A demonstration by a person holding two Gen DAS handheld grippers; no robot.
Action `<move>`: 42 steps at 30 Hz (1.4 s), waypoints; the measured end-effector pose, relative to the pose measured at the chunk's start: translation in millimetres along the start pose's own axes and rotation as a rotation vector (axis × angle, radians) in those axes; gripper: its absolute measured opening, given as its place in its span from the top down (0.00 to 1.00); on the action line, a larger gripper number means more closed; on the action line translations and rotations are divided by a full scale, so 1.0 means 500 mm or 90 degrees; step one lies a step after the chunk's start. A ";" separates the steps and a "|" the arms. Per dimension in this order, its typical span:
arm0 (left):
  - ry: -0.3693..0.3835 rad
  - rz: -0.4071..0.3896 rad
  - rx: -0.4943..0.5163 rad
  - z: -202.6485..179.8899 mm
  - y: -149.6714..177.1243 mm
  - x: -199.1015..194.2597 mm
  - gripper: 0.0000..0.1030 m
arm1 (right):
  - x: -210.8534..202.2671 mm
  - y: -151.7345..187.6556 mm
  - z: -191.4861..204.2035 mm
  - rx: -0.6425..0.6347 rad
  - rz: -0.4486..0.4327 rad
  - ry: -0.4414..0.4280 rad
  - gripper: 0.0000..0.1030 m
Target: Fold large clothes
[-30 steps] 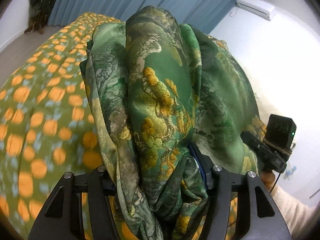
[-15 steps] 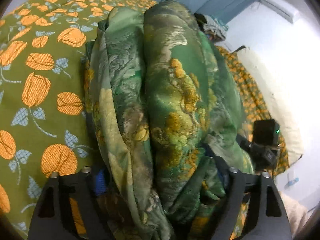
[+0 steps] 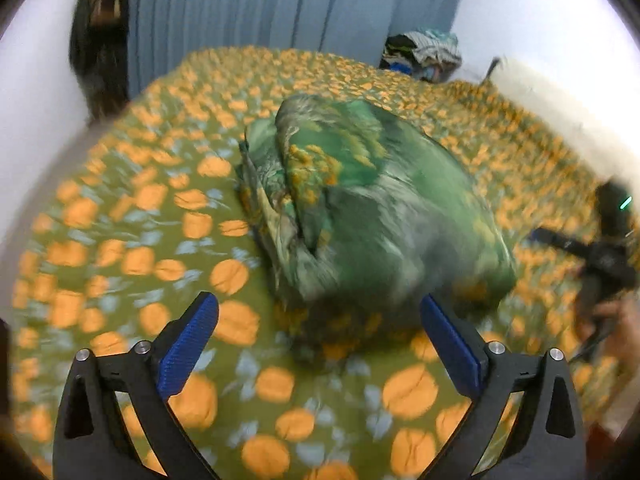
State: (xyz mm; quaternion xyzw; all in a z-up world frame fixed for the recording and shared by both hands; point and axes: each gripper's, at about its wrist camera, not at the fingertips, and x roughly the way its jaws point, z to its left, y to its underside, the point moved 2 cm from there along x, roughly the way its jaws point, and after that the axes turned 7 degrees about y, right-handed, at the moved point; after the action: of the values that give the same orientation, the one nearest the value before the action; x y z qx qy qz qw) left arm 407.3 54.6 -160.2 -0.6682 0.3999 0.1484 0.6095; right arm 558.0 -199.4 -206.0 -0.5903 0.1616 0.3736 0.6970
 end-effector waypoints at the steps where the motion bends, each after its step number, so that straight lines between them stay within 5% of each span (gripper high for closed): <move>1: -0.017 -0.006 0.010 0.007 0.003 0.004 0.01 | -0.028 0.006 0.018 -0.020 -0.012 0.025 0.05; 7: -0.091 -0.038 0.004 -0.070 0.059 -0.068 0.01 | -0.186 0.069 0.120 -0.119 -0.093 0.224 0.01; 12: -0.115 -0.069 -0.020 -0.121 0.087 -0.108 0.01 | -0.303 0.124 0.186 -0.100 -0.146 0.285 0.01; 17: -0.201 -0.108 0.019 -0.179 0.089 -0.164 0.01 | -0.328 0.150 0.215 -0.089 -0.087 0.272 0.01; 28: -0.259 -0.138 0.038 -0.233 0.111 -0.220 0.01 | -0.425 0.194 0.258 -0.116 -0.143 0.307 0.01; 42: -0.208 -0.143 0.018 -0.242 0.124 -0.269 0.00 | -0.448 0.216 0.287 -0.128 -0.130 0.309 0.01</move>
State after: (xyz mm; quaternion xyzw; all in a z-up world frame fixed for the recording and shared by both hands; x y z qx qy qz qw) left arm 242.3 -7.0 -85.6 -0.6670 0.2209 0.1803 0.6884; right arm 300.5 -135.5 -96.6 -0.7420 0.2254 0.1636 0.6099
